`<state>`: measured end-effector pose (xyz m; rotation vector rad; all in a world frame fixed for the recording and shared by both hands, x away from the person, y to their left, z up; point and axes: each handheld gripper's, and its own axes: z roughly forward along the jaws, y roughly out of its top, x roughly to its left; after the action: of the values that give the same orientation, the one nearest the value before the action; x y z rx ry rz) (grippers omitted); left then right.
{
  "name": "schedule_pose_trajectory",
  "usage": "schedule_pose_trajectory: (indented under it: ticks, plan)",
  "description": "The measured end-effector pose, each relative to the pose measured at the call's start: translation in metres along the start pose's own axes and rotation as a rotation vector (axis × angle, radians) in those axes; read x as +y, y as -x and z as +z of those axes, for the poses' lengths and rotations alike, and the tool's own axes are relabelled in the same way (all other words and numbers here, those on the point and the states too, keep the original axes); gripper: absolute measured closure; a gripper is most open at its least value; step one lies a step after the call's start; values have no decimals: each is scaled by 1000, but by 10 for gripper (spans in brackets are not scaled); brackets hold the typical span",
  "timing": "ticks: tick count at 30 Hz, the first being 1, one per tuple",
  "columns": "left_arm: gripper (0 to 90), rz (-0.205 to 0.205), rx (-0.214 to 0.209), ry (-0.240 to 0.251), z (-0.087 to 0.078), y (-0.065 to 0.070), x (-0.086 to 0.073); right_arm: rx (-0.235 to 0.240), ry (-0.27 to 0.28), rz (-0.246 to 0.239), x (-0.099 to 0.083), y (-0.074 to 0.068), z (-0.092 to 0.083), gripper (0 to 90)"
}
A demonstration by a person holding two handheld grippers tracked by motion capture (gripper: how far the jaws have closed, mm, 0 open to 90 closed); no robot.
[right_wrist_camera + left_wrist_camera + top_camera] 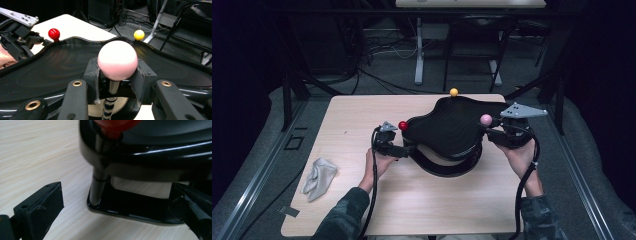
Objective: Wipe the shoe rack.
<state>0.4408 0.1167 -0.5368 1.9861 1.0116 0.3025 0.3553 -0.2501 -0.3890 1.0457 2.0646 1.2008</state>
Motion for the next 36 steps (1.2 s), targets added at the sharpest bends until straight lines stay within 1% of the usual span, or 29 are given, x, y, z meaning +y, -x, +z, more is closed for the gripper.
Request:
schedule_pose_trajectory:
  ticks: [1, 2, 3, 4, 5, 6, 7, 8, 9, 10, 11, 12, 15, 16, 17, 18, 19, 22, 23, 24, 26, 27, 32, 36]
  plan:
    - [50, 15, -21, 13, 2, 0, 0, -1, 0, 0, 0, 0, 0, 609]
    - [164, 31, -13, 21, 3, 0, 1, -2, 0, -4, 0, 0, 0, 608]
    - [238, 30, -1, 22, 5, 1, 1, -3, 1, -4, 0, 0, 0, 608]
    - [253, 38, -9, 26, 6, 0, 1, 4, 2, -3, 0, 0, 0, 608]
    - [344, 39, 4, 33, 7, 0, 0, 4, 2, -3, 0, 0, 0, 608]
    - [391, 43, 15, 33, 8, -1, 0, -3, 0, -3, 0, 0, 0, 608]
    - [409, 42, 12, 38, 8, -2, 0, -3, 0, -4, 0, 0, 0, 608]
    - [455, 40, 18, 42, 9, -2, -1, -3, 0, -4, 0, 0, 0, 608]
    - [475, 45, 33, 38, 10, -3, -1, -2, 0, -3, 0, 0, 0, 608]
    - [498, 47, 38, 35, 11, -4, -1, 1, -1, -6, 0, 0, 0, 608]
    - [553, 45, 43, 35, 12, -4, -1, 0, -3, -6, 1, 0, 0, 608]
    - [566, 55, 55, 28, 12, -5, -1, 3, -4, -5, 1, 0, 1, 608]
    - [677, 52, 81, 38, 13, -7, -1, 9, -8, -9, 2, 1, 2, 608]
    - [707, 39, 87, 41, 12, -9, -2, 10, -6, -6, 2, 1, 2, 607]
    - [729, 25, 81, 49, 11, -10, -2, 7, -6, -6, 3, 1, 3, 607]
    - [731, 21, 86, 56, 11, -12, -3, 11, -4, -9, 3, 1, 4, 607]
    - [733, 28, 91, 53, 10, -12, -4, 33, -3, -9, 3, 2, 6, 608]
    - [739, 39, 101, 47, 8, -12, -5, 30, 7, -9, 4, 2, 9, 608]
    - [741, 50, 107, 47, 7, -13, -5, 30, 6, -12, 4, 2, 11, 607]
    - [742, 46, 108, 48, 6, -13, -6, 41, 3, -11, 5, 3, 12, 608]
    - [744, 48, 115, 46, 3, -13, -8, 47, -2, -12, 7, 2, 14, 607]
    - [745, 57, 121, 46, 2, -13, -9, 51, -5, -16, 8, 3, 15, 606]
    - [748, 68, 122, 37, -7, -14, -15, 49, -14, -32, 13, 1, 21, 606]
    - [749, 67, 130, 31, -14, -14, -19, 45, -21, -44, 17, -1, 26, 604]
